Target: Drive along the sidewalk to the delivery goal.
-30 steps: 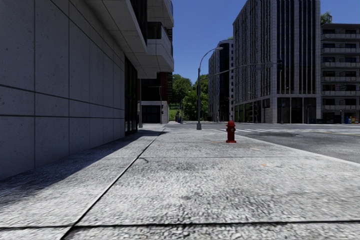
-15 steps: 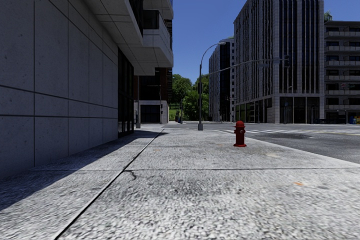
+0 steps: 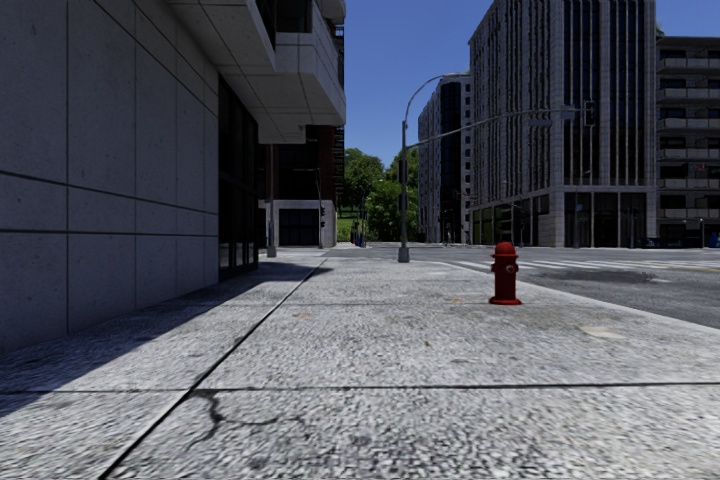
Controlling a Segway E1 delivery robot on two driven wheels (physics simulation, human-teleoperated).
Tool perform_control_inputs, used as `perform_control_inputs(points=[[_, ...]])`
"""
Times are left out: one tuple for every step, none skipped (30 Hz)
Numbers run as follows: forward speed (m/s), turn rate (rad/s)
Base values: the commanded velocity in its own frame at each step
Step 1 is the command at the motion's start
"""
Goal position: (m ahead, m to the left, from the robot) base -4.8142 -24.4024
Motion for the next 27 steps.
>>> perform_control_inputs(points=[[2.00, 0.00], [2.00, 0.00], [2.00, 0.00], [2.00, 0.00], [2.00, 0.00], [2.00, 0.00], [2.00, 0.00], [2.00, 0.00], [2.00, 0.00], [2.00, 0.00], [2.00, 0.00], [2.00, 0.00], [2.00, 0.00], [2.00, 0.00], [2.00, 0.00], [2.00, 0.00], [2.00, 0.00], [2.00, 0.00], [2.00, 0.00], [2.00, 0.00], [2.00, 0.00], [2.00, 0.00], [2.00, 0.00], [2.00, 0.00], [2.00, 0.00], [2.00, 0.00], [2.00, 0.00]])
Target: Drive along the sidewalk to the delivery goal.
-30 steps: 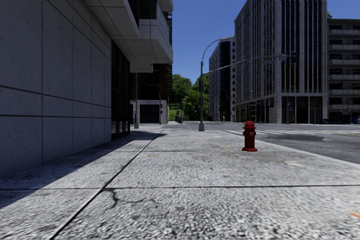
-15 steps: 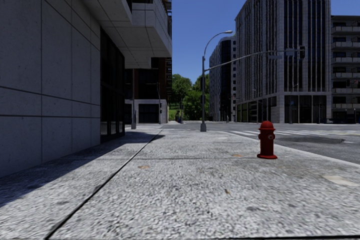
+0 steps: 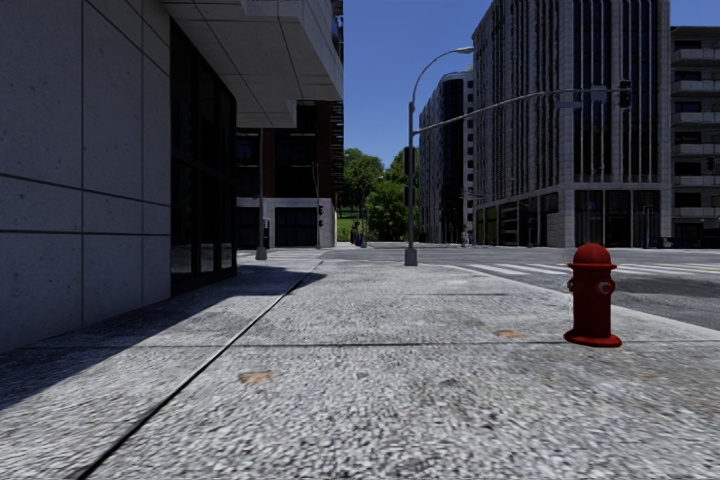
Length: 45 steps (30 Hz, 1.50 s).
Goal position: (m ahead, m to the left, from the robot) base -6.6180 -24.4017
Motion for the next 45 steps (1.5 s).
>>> perform_control_inputs(points=[[2.00, 0.00], [2.00, 0.00], [2.00, 0.00], [2.00, 0.00], [2.00, 0.00], [2.00, 0.00], [2.00, 0.00], [2.00, 0.00], [2.00, 0.00], [2.00, 0.00], [2.00, 0.00], [2.00, 0.00], [2.00, 0.00], [2.00, 0.00], [2.00, 0.00], [2.00, 0.00], [2.00, 0.00], [2.00, 0.00], [2.00, 0.00], [2.00, 0.00], [2.00, 0.00], [2.00, 0.00], [2.00, 0.00], [2.00, 0.00], [2.00, 0.00], [2.00, 0.00], [2.00, 0.00], [2.00, 0.00], [2.00, 0.00], [2.00, 0.00], [2.00, 0.00], [2.00, 0.00], [2.00, 0.00], [2.00, 0.00], [2.00, 0.00], [2.00, 0.00], [2.00, 0.00], [2.00, 0.00], [2.00, 0.00], [2.00, 0.00], [2.00, 0.00], [2.00, 0.00], [2.00, 0.00], [2.00, 0.00], [2.00, 0.00]])
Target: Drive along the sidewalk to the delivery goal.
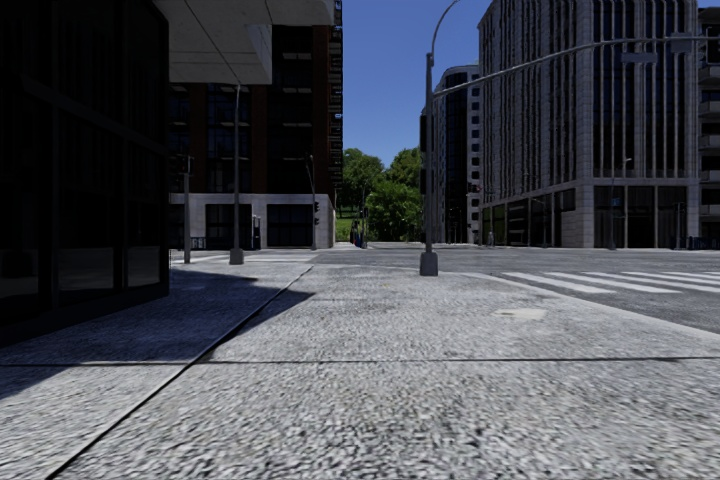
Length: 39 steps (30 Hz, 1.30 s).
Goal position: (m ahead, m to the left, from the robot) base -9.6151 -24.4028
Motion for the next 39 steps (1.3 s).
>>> perform_control_inputs(points=[[2.00, 0.00], [2.00, 0.00], [2.00, 0.00], [2.00, 0.00], [2.00, 0.00], [2.00, 0.00], [2.00, 0.00], [2.00, 0.00], [2.00, 0.00], [2.00, 0.00], [2.00, 0.00], [2.00, 0.00], [2.00, 0.00], [2.00, 0.00], [2.00, 0.00], [2.00, 0.00], [2.00, 0.00], [2.00, 0.00], [2.00, 0.00], [2.00, 0.00], [2.00, 0.00], [2.00, 0.00], [2.00, 0.00], [2.00, 0.00], [2.00, 0.00], [2.00, 0.00], [2.00, 0.00], [2.00, 0.00], [2.00, 0.00], [2.00, 0.00], [2.00, -0.01], [2.00, -0.22], [2.00, -0.22], [2.00, -0.39], [2.00, -0.43], [2.00, -0.44], [2.00, -0.44], [2.00, -0.44], [2.00, -0.44]])
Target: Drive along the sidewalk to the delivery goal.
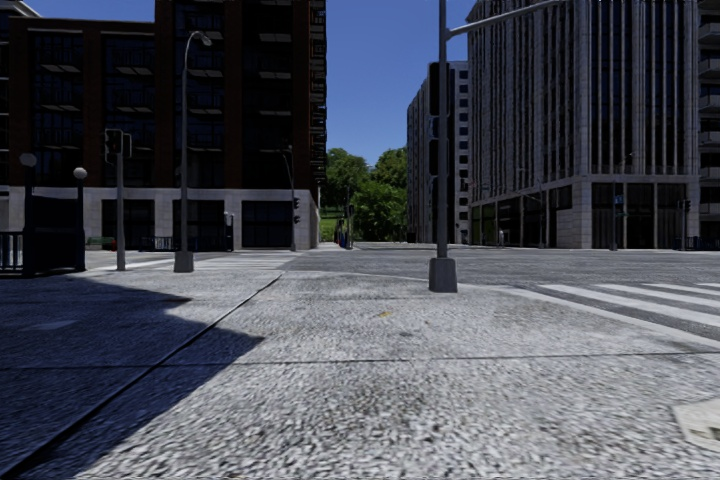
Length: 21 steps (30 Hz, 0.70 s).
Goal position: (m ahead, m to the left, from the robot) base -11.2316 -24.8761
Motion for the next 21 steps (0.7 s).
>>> perform_control_inputs(points=[[2.00, -0.44], [2.00, -0.44], [2.00, -0.44], [2.00, -0.44], [2.00, -0.45], [2.00, -0.45], [2.00, -0.45], [2.00, -0.45], [2.00, -0.45], [2.00, -0.45], [2.00, -0.45], [2.00, -0.45], [2.00, -0.46], [2.00, -0.46], [2.00, -0.46], [2.00, -0.52], [2.00, -0.56], [2.00, -0.57], [2.00, -0.57], [2.00, -0.58], [2.00, -0.58]])
